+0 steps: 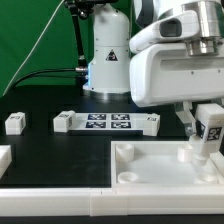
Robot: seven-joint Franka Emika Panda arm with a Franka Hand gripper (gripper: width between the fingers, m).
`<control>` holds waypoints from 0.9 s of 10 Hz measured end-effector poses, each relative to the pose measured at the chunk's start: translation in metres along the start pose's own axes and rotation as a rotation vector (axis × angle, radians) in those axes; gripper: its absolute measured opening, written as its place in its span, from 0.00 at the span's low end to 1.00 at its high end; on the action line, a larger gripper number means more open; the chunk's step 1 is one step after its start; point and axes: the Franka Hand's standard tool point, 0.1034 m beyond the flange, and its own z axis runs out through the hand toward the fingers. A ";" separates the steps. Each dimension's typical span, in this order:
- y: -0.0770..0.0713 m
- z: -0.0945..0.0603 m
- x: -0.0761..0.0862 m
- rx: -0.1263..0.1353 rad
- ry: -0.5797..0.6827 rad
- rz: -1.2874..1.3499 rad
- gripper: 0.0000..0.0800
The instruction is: Assemble one leg
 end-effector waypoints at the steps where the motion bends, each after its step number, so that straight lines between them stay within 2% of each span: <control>1: 0.001 0.001 0.001 -0.006 0.018 -0.002 0.36; 2: 0.002 0.003 0.002 -0.016 0.047 -0.003 0.36; 9: -0.009 0.014 -0.005 -0.002 0.026 -0.013 0.36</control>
Offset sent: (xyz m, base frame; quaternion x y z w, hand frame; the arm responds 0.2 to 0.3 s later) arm 0.0013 0.0034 -0.0072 -0.0005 -0.0018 0.0057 1.0000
